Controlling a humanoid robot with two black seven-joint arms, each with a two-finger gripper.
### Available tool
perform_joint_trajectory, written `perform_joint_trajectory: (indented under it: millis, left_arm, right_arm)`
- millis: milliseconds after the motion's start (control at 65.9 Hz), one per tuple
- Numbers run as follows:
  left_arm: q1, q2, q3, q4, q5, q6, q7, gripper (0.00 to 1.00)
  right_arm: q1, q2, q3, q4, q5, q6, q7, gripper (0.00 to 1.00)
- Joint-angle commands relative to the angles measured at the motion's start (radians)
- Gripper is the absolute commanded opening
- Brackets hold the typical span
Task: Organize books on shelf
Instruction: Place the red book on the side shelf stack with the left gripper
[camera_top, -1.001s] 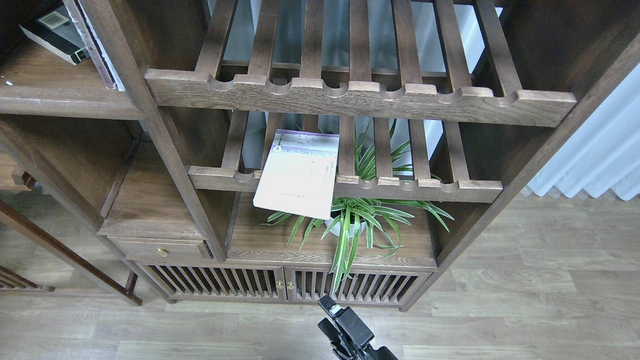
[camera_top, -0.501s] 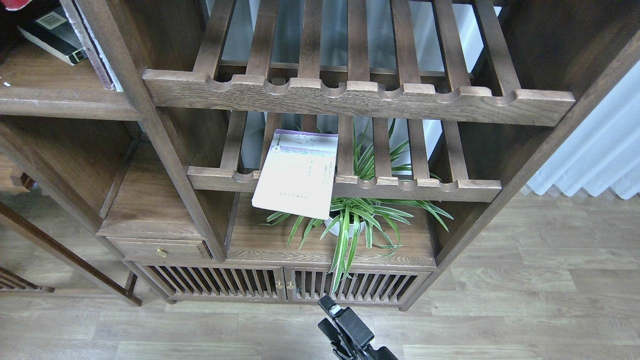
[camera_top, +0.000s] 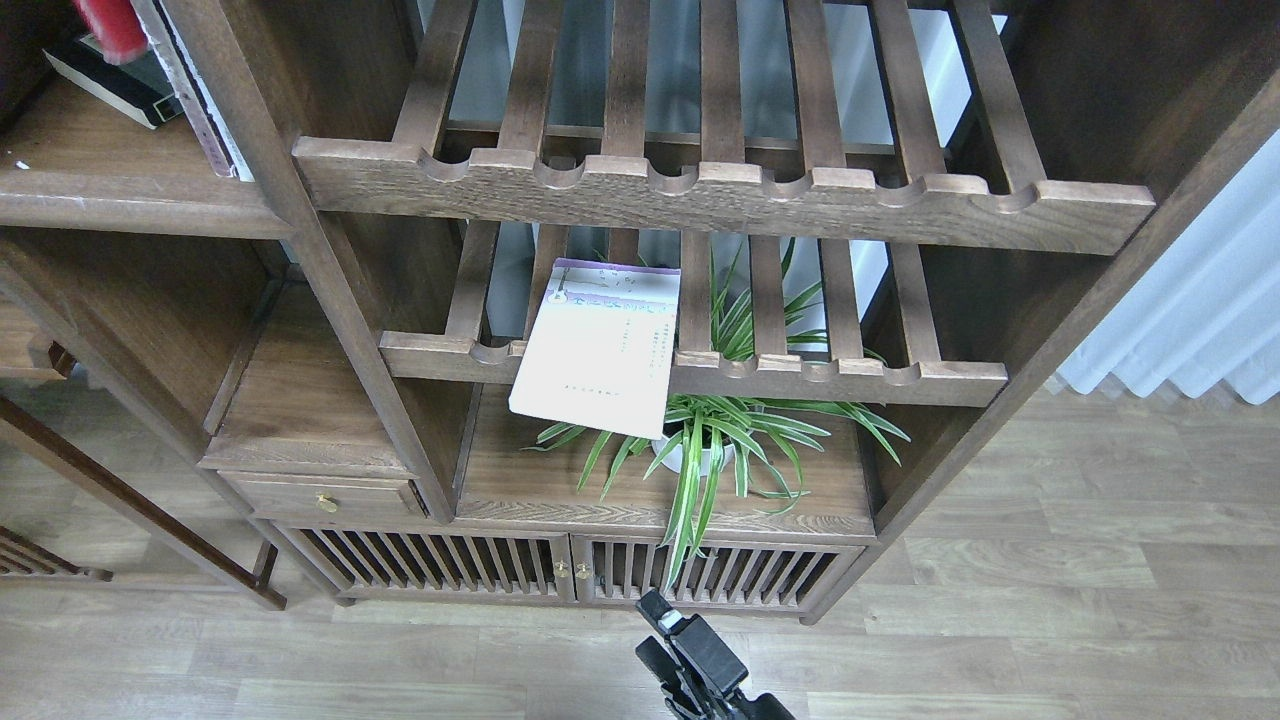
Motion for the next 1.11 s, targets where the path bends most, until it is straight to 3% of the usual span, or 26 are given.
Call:
perform_joint_trajectory:
  millis: [0,698,1092]
  left_arm:
    - [0.026,0.010,-0.014,-0.007,-0.034,0.000,0.000,0.46]
    - [0.065,0.011,-0.118,-0.063,-0.089,0.000,-0.008,0.48]
    - [0.222,0.201,-0.118,-0.255,-0.188,0.000,-0.004,0.47]
  right_arm:
    - [0.000,0.000,0.001,0.000,0.000,0.000,0.000,0.99]
    - [0.000,0.000,0.001,0.000,0.000,0.000,0.000,0.99]
    - [0.000,0.000,0.001,0.000,0.000,0.000,0.002,0.99]
